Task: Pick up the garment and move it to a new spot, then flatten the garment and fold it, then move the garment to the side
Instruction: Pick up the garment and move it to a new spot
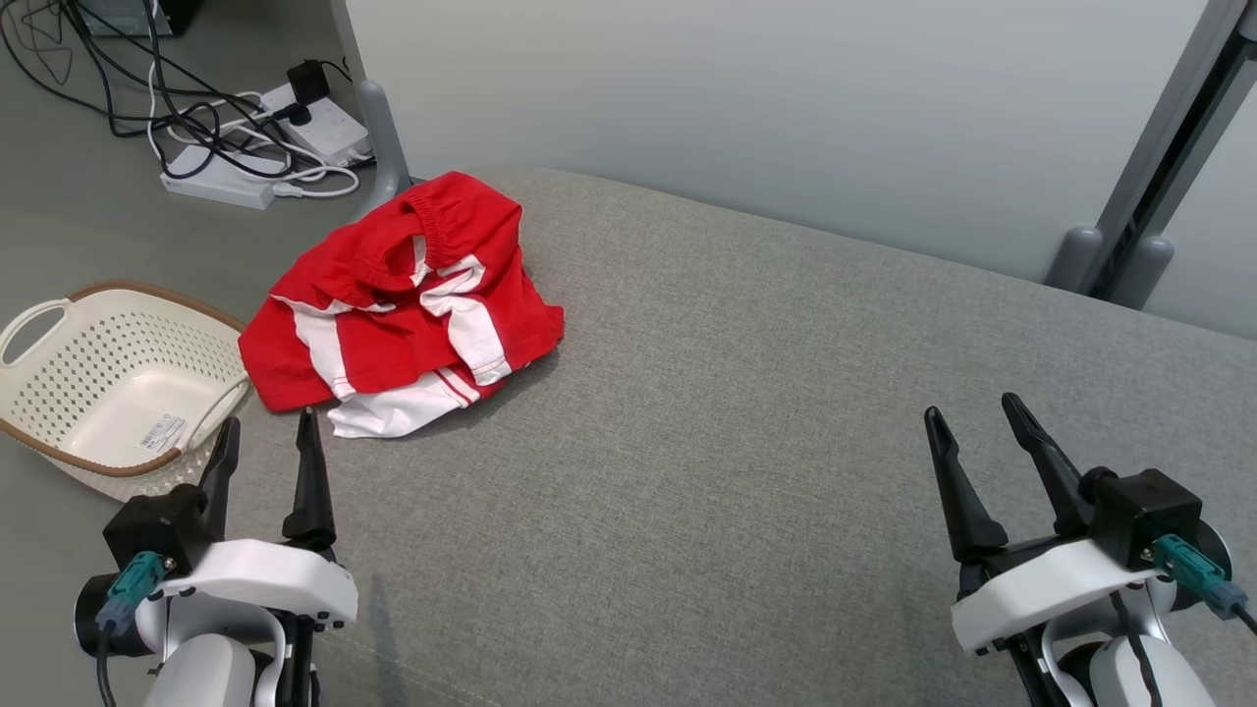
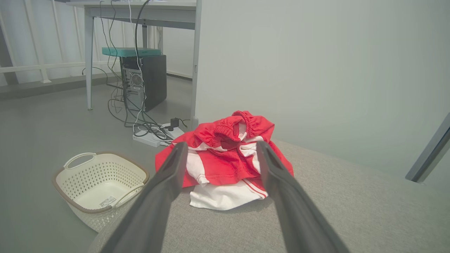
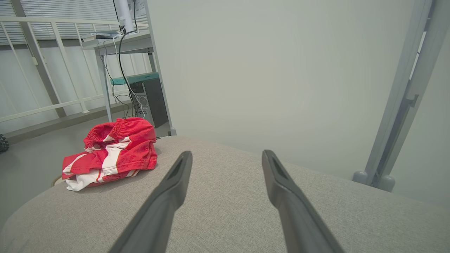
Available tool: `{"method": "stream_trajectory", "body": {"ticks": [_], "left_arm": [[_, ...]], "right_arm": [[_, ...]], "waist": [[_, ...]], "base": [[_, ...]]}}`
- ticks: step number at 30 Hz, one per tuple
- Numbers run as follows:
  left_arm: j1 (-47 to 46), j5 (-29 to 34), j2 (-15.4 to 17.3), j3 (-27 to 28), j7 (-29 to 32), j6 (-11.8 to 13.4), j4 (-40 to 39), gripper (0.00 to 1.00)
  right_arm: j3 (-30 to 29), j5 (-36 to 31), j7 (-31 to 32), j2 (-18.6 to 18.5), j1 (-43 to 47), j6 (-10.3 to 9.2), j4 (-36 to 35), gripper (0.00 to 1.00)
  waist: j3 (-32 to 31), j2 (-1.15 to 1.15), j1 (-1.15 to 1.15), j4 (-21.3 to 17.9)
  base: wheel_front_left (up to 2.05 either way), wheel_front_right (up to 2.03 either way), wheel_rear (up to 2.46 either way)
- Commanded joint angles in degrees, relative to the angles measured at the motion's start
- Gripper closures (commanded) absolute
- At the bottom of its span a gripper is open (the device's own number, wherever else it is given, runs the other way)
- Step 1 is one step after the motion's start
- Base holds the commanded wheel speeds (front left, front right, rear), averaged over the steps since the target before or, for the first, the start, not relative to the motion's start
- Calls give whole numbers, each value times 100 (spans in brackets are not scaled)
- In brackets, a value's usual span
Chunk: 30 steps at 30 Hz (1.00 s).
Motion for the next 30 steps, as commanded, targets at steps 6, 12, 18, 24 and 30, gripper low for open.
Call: {"method": "stream_trajectory", "body": {"ticks": [6, 12, 18, 24, 30], "left_arm": [[-240, -62, 136, -36, 247, -8, -262, 0], [-798, -91, 377, 6, 619, -63, -424, 0], [-1715, -248, 668, 51, 1239, -232, 17, 0], [-2464, -414, 912, 121, 1675, -373, 1094, 0], [-2979, -568, 1140, 273, 1812, -453, 2294, 0]], "right_arm": [[8, 55, -34, -6, 8, 10, 34, 0], [18, 59, 29, -4, -5, 10, -4, 0], [111, 48, 59, -2, -126, 10, -64, 0], [211, 19, 127, -87, -314, 10, -134, 0], [297, -6, 210, -204, -526, 10, -241, 0]], "waist": [[-74, 0, 0, -60], [-35, 0, 0, -174], [209, 0, 0, -524], [654, 0, 0, -1013], [1156, 0, 0, -1427]], "base": [[0, 0, 0], [0, 0, 0], [0, 0, 0], [0, 0, 0], [0, 0, 0]]}}
